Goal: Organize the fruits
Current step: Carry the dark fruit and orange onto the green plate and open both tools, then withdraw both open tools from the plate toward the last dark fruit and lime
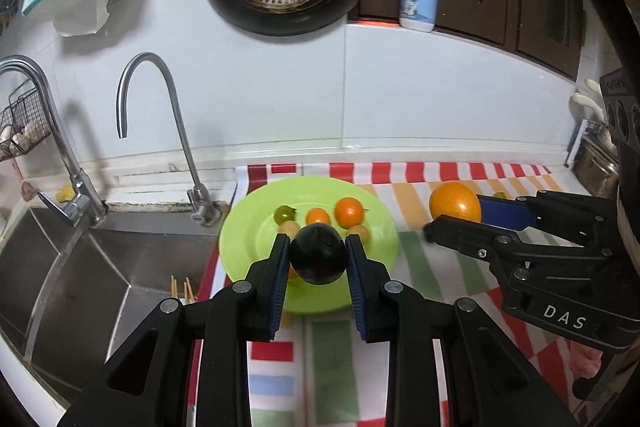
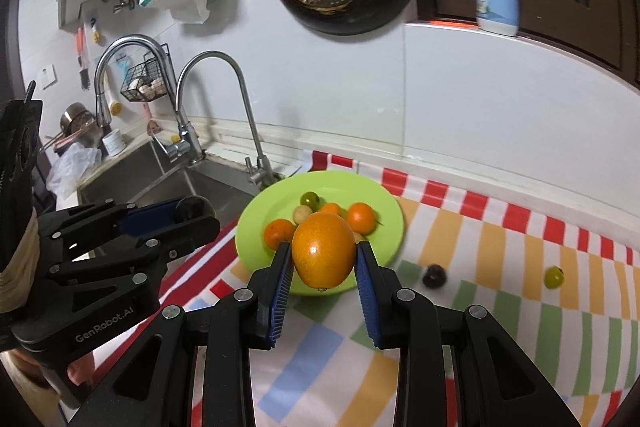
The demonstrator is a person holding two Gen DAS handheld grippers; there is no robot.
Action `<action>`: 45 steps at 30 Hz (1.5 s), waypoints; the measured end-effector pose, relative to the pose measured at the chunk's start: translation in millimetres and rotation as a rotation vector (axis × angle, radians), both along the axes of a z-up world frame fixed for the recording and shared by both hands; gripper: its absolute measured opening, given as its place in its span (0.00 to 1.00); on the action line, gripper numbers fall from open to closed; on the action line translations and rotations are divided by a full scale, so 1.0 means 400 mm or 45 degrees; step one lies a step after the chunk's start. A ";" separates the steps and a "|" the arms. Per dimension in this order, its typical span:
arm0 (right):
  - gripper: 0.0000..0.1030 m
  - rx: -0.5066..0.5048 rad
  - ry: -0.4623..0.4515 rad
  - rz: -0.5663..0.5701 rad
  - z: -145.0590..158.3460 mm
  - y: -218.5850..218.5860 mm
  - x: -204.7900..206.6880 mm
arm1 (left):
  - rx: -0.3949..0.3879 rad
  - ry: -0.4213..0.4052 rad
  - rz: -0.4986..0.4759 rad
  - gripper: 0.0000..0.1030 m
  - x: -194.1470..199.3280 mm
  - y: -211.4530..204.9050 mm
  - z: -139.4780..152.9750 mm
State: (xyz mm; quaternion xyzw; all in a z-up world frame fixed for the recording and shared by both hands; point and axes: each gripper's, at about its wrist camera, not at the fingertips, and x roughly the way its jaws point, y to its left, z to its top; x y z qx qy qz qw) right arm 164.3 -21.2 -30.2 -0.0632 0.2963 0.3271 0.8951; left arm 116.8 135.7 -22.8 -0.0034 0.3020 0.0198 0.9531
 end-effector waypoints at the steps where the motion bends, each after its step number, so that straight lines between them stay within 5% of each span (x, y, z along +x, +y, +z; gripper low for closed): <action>1: 0.32 -0.004 0.003 0.009 -0.003 0.011 0.011 | 0.003 0.002 0.003 0.27 0.011 0.008 -0.005; 31: 0.32 -0.089 0.200 0.066 -0.192 0.200 0.244 | 0.064 0.230 -0.021 0.27 0.299 0.143 -0.201; 45: 0.38 -0.068 0.106 -0.018 -0.144 0.149 0.217 | 0.036 0.175 0.010 0.35 0.256 0.123 -0.152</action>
